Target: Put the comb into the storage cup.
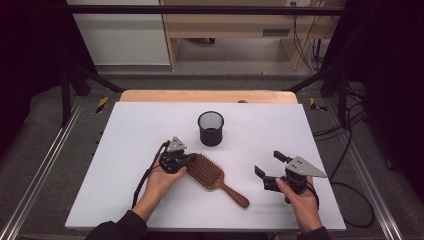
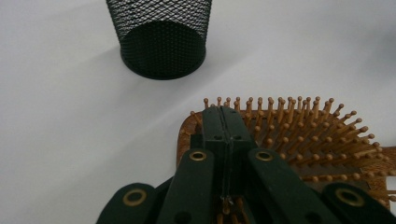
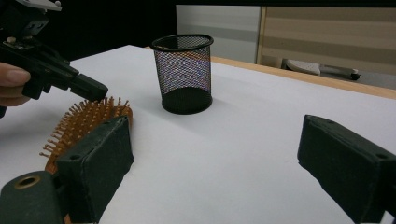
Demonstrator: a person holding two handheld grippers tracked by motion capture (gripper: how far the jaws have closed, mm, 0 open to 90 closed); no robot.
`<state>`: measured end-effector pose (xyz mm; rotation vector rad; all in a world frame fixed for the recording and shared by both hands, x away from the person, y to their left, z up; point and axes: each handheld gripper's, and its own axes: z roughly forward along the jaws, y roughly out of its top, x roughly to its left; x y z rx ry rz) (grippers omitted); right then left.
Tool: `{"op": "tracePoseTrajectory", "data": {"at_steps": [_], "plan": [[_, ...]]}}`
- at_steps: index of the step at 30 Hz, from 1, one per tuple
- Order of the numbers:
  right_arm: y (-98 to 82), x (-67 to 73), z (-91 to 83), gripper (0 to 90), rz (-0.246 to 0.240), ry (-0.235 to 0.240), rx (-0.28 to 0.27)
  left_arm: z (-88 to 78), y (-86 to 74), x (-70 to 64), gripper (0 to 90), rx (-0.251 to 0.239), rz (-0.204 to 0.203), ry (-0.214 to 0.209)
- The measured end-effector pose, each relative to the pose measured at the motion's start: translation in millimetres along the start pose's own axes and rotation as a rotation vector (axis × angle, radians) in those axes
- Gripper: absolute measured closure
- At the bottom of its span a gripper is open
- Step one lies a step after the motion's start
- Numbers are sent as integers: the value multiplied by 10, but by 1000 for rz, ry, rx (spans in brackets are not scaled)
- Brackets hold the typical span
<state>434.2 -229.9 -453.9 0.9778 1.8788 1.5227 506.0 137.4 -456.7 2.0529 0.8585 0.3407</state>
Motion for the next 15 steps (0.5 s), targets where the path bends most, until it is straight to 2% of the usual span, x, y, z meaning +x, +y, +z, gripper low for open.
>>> {"op": "tracePoseTrajectory", "data": {"at_steps": [8, 11, 15], "plan": [[3, -3, -8, 100, 3, -4, -2, 69, 26, -130, 900, -5, 5, -31], [4, -5, -14, 98, 6, -4, -2, 69, 15, -159, 900, -11, 12, -20], [4, -8, -17, 93, 11, -5, -3, 56, 2, -147, 900, -20, -4, -13]]}}
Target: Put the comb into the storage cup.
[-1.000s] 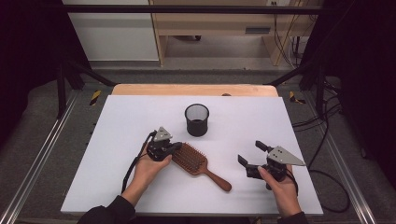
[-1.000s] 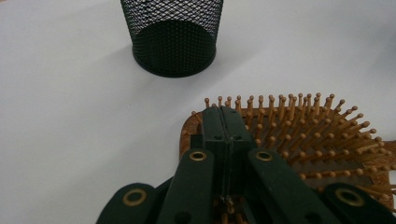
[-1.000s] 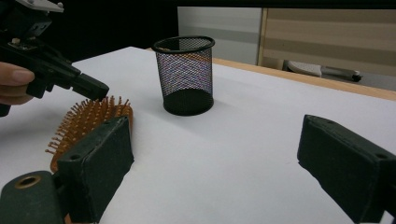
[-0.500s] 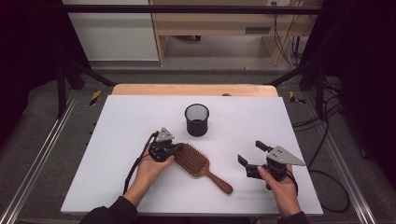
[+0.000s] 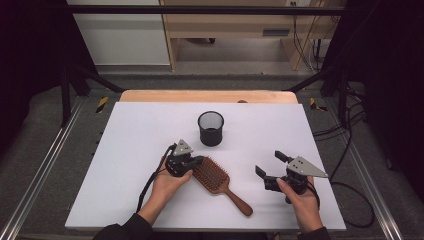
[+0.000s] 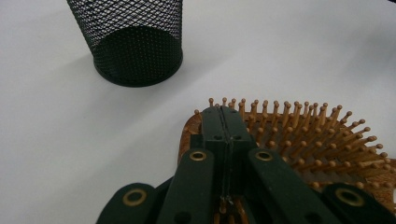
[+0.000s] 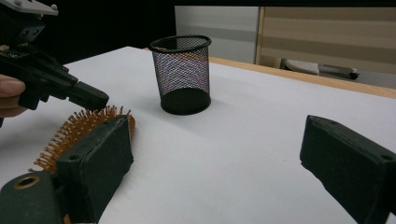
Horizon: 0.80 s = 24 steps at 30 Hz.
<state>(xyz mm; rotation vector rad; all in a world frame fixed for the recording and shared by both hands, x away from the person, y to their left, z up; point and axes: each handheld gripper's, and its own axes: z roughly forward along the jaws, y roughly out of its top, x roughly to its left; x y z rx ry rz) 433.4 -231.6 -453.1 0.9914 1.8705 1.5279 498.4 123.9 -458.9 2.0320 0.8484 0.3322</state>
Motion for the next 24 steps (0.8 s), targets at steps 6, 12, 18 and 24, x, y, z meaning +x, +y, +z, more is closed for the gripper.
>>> {"op": "tracePoseTrajectory", "data": {"at_steps": [6, 12, 18, 24], "plan": [[17, 1, -27, 80, 26, 2, 10, -195, -7, 32, 900, -137, -4, 54], [83, 24, -45, 71, 86, 28, 74, -644, -75, 98, 900, -243, 30, 160], [123, 68, -22, 89, 110, -14, 124, -1178, -357, 223, 900, -311, 11, 261], [190, 97, -22, 94, 123, -4, 189, -1566, -642, 272, 872, -348, -27, 340]]}}
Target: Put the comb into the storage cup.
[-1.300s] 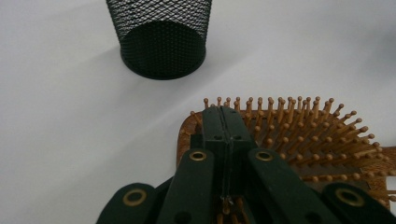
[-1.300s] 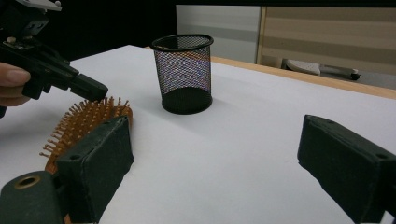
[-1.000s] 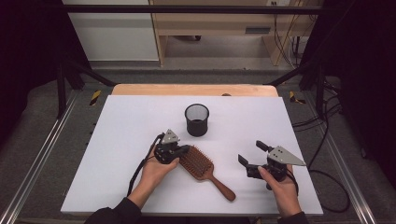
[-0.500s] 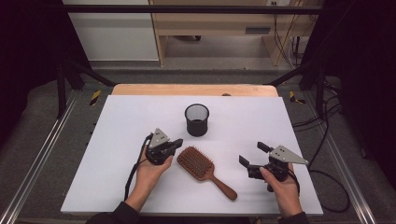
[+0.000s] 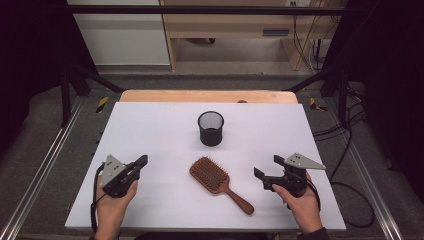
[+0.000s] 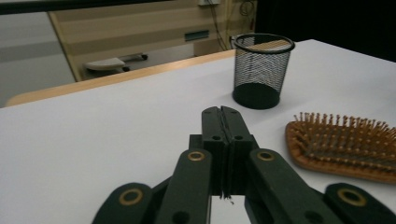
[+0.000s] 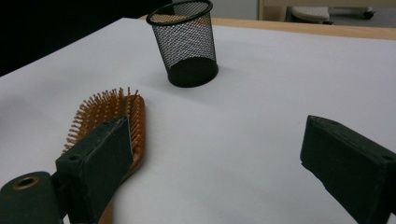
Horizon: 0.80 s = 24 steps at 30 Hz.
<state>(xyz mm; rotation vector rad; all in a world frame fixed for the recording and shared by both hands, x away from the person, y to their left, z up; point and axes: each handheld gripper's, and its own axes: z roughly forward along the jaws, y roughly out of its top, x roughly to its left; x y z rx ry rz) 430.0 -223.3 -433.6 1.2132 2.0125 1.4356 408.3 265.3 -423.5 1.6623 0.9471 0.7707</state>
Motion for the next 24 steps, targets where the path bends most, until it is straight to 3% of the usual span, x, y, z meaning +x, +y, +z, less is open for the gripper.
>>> {"op": "tracePoseTrajectory", "data": {"at_steps": [2, 5, 8, 9, 11, 13, 17, 22, 24], "plan": [[19, 10, 0, 94, -2, -7, 34, -85, -20, 52, 788, -13, 1, 29], [26, 32, 2, 104, -25, -35, 87, -159, -72, 102, 586, -39, -20, 60], [49, 81, -29, 108, -30, -54, 99, -172, -99, 128, 390, -51, -19, 90], [61, 100, -31, 107, -45, -59, 105, -155, -115, 156, 337, -64, -52, 123], [87, 141, -19, 104, -60, -57, 127, -133, -119, 177, 232, -63, -76, 119], [120, 188, 3, 101, -77, -43, 151, -119, -138, 178, 151, -58, -63, 122], [193, 299, 63, 102, -128, -15, 205, -77, -172, 176, 70, -41, -65, 107], [241, 417, 145, 113, -190, 4, 273, -75, -200, 179, 56, -32, -67, 99], [264, 486, 206, 126, -218, 31, 336, -74, -213, 201, 54, -32, -81, 96]]}}
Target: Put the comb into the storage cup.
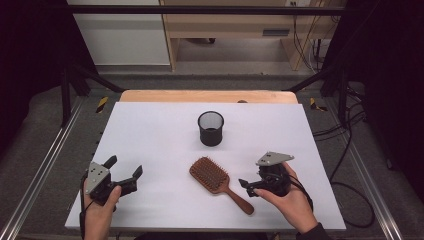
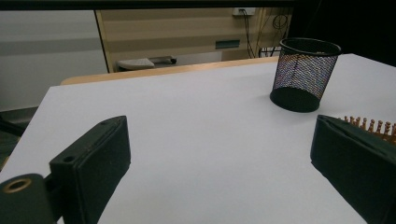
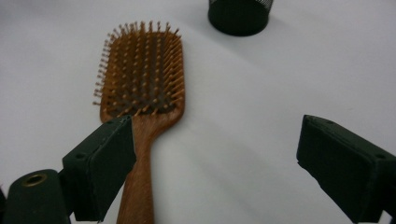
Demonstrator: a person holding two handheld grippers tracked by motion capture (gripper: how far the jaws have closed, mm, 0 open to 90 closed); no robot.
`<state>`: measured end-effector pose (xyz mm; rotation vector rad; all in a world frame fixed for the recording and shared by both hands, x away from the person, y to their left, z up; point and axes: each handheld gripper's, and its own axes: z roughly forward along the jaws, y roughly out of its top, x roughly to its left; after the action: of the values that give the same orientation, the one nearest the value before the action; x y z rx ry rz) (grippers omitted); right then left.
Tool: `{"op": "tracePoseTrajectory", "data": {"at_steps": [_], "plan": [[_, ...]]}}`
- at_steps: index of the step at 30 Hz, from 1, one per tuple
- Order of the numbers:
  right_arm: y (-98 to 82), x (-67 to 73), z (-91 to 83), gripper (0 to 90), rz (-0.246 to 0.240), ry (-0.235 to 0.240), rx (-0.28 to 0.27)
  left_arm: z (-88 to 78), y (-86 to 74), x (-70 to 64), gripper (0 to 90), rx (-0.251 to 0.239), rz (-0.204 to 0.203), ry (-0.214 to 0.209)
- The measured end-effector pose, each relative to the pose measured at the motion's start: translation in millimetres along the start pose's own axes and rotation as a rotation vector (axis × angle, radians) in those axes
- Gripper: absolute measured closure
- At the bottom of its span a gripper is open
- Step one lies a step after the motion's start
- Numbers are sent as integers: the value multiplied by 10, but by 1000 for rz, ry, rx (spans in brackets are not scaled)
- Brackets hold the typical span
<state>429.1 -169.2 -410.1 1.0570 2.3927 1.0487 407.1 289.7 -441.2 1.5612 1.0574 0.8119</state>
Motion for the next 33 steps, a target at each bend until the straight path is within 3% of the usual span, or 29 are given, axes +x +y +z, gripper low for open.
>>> {"op": "tracePoseTrajectory", "data": {"at_steps": [3, 13, 33], "plan": [[39, 47, 56, 129, -38, 22, 58, 12, -6, 16, 53, 7, -9, 3], [61, 184, 274, 125, -78, 76, 209, 33, -11, 27, 22, 10, -22, 8], [58, 342, 529, 122, -84, 127, 315, 37, -15, 12, 22, 11, -17, 0]]}}
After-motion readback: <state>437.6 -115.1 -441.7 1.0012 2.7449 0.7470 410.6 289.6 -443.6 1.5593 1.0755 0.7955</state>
